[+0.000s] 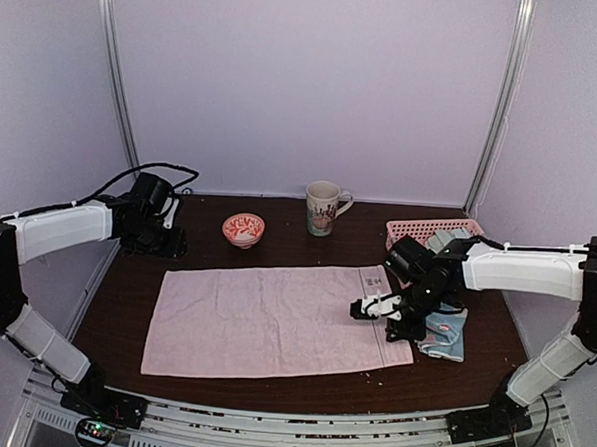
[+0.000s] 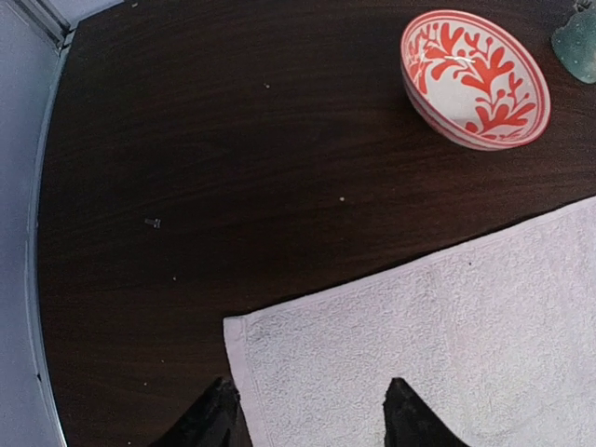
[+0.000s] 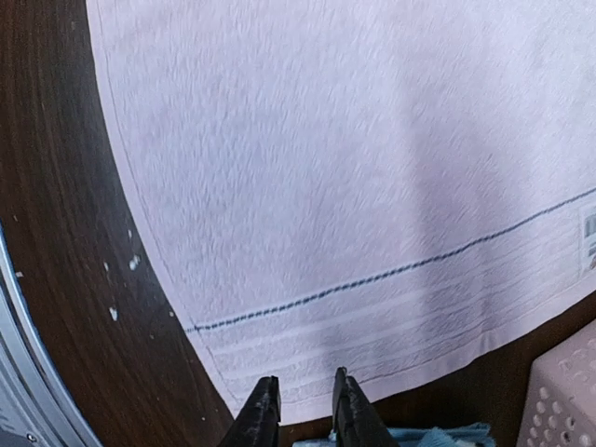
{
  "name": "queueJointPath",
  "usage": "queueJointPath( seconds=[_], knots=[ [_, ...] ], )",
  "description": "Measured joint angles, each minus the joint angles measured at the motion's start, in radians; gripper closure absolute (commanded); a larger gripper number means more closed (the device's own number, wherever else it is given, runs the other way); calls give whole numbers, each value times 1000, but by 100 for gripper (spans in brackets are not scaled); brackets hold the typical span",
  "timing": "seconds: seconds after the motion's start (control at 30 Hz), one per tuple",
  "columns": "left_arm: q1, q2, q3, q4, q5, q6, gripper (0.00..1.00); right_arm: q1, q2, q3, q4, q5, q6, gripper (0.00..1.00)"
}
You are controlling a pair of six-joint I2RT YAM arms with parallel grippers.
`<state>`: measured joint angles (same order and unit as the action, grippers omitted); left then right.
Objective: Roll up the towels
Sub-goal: Move the towel to the center of the board.
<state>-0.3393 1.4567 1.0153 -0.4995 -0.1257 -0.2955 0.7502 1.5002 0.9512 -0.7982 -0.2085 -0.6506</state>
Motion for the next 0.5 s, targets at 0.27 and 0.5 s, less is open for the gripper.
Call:
queueJointPath(
  seconds=[0.27,0.5],
  knots=[
    [108,30,2,12,56,6,8,-112,187,313,5,-120,85,80],
    [157,-4,3,9,70,0,2,-271,260,452,38,-189,191,76]
  ],
)
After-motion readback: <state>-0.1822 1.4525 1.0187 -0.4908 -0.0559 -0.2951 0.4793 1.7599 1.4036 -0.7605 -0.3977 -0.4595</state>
